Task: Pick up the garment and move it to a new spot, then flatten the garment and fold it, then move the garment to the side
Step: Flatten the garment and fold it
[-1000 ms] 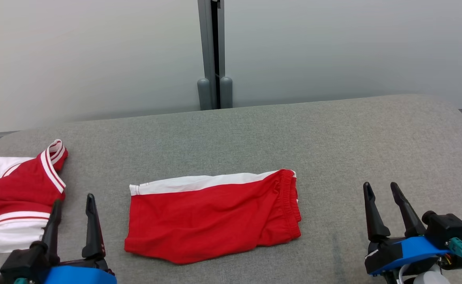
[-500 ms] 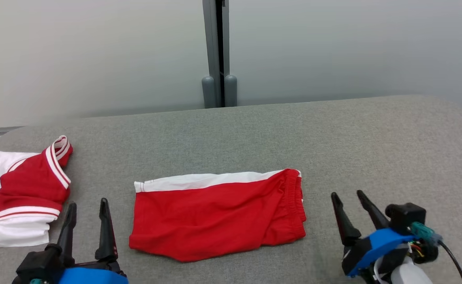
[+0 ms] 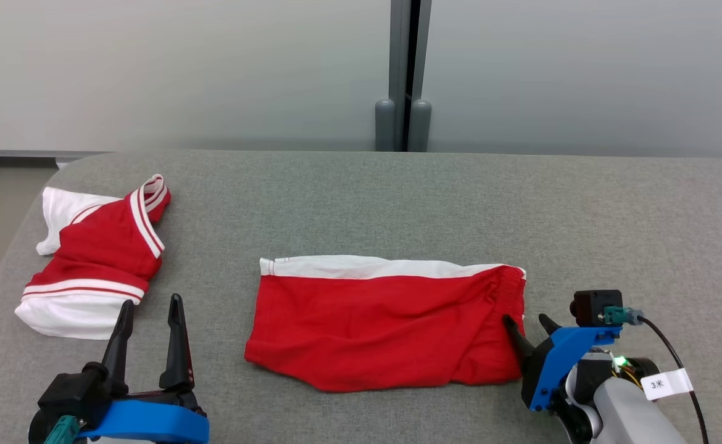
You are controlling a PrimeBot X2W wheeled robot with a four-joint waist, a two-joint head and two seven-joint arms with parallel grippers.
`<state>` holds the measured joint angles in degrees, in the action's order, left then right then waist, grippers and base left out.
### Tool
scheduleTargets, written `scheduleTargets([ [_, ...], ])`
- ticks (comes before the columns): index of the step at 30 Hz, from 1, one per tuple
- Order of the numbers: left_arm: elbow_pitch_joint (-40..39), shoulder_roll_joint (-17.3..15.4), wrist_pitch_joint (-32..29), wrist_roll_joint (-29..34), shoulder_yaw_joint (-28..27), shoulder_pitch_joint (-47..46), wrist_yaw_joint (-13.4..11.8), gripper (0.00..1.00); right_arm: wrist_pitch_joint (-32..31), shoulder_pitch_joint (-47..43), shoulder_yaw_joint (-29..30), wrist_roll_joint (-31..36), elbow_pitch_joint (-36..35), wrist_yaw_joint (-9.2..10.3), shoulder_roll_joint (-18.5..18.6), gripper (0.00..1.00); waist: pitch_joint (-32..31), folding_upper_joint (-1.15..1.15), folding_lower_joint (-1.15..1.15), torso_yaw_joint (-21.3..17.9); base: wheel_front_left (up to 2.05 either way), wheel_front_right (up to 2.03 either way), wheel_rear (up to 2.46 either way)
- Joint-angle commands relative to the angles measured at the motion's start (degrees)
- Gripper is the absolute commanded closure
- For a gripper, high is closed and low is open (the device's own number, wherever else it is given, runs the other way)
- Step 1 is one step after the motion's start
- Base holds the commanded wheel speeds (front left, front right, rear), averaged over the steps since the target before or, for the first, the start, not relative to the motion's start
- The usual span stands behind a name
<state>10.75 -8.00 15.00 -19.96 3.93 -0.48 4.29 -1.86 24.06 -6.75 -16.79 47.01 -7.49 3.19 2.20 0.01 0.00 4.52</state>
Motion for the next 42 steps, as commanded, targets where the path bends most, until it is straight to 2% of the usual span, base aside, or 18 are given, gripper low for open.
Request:
scheduleTargets([
  [1,0.44,0.4,0.26,0.62,-0.63,-1.21,0.73,0.0,-0.45,1.47,1.2,0.26,3.41,-0.01,-0.21,0.0,0.5,-0.01,0.0,0.88,0.0,0.0,0.0],
  [5,0.73,1.01,0.26,1.36,-1.22,-1.3,1.28,0.0,0.31,2.59,2.71,-0.02,8.35,-0.01,-0.28,0.0,0.95,-0.01,0.0,1.48,0.0,0.0,0.0],
  [9,1.11,1.26,0.26,1.82,-1.46,-1.63,1.72,0.0,-1.16,2.9,0.43,-5.3,10.73,-0.01,-0.33,0.0,1.26,-0.01,0.0,1.86,0.0,0.0,0.0],
  [10,1.3,1.47,0.26,2.01,-1.57,-1.76,1.9,0.0,-2.57,2.65,-1.42,-9.46,11.75,-0.01,-0.35,0.0,1.32,-0.01,0.0,1.99,0.0,0.0,0.0],
  [12,1.42,1.51,0.26,2.22,-1.84,-2.04,2.09,0.0,-3.7,2.66,-2.85,-13.59,12.37,-0.01,-0.47,0.0,1.45,-0.01,0.0,2.06,0.0,0.0,0.0],
  [14,1.57,1.64,0.26,2.41,-2.07,-2.16,2.22,0.0,-4.57,2.93,-4.46,-17.8,12.17,-0.01,-0.6,0.19,1.5,-0.01,0.0,2.12,0.0,0.0,0.0],
  [15,1.68,1.71,0.26,2.41,-2.16,-2.18,2.32,0.0,-4.58,3.19,-5.21,-19.36,11.98,-0.01,-0.63,0.62,1.51,-0.01,0.0,2.14,0.0,0.0,0.0],
  [16,1.78,1.77,0.26,2.47,-2.23,-2.23,2.35,0.0,-3.99,3.63,-5.67,-20.78,11.81,-0.01,-0.61,0.76,1.51,-0.01,0.0,2.15,0.0,0.0,0.0],
  [17,1.86,1.82,0.26,2.56,-2.33,-2.29,2.39,0.0,-3.26,4.13,-5.89,-21.97,11.8,-0.01,-0.55,1.0,1.48,-0.01,0.0,2.13,0.0,0.0,0.0],
  [25,2.39,2.13,0.26,2.64,-3.0,-1.94,2.81,0.0,-3.34,7.19,-6.76,-27.11,11.51,-0.01,0.14,1.0,1.12,-0.01,0.0,1.16,0.0,0.0,0.0],
  [35,3.25,2.93,0.26,2.72,-3.07,-1.27,3.03,0.0,-13.37,5.25,-5.47,-34.47,1.81,-0.02,10.07,1.0,0.76,-0.01,0.0,-0.7,0.0,0.0,0.0],
  [38,3.69,3.0,0.26,2.65,-2.77,-1.4,3.14,0.0,-18.28,4.44,-3.56,-39.47,-2.46,-0.02,9.64,1.0,0.66,-0.01,0.0,-0.57,0.0,0.0,0.0],
  [39,4.17,3.07,0.26,2.64,-2.32,-1.64,3.2,0.0,-21.44,4.07,-2.3,-42.9,-5.17,-0.02,8.41,1.0,0.54,-0.01,0.0,-0.07,0.0,0.0,0.0],
  [42,4.82,3.23,0.26,2.42,-1.77,-2.03,3.26,0.0,-25.04,3.24,-1.43,-46.5,-8.12,-0.02,5.67,1.0,0.43,-0.01,0.0,1.06,0.0,0.0,0.0],
])
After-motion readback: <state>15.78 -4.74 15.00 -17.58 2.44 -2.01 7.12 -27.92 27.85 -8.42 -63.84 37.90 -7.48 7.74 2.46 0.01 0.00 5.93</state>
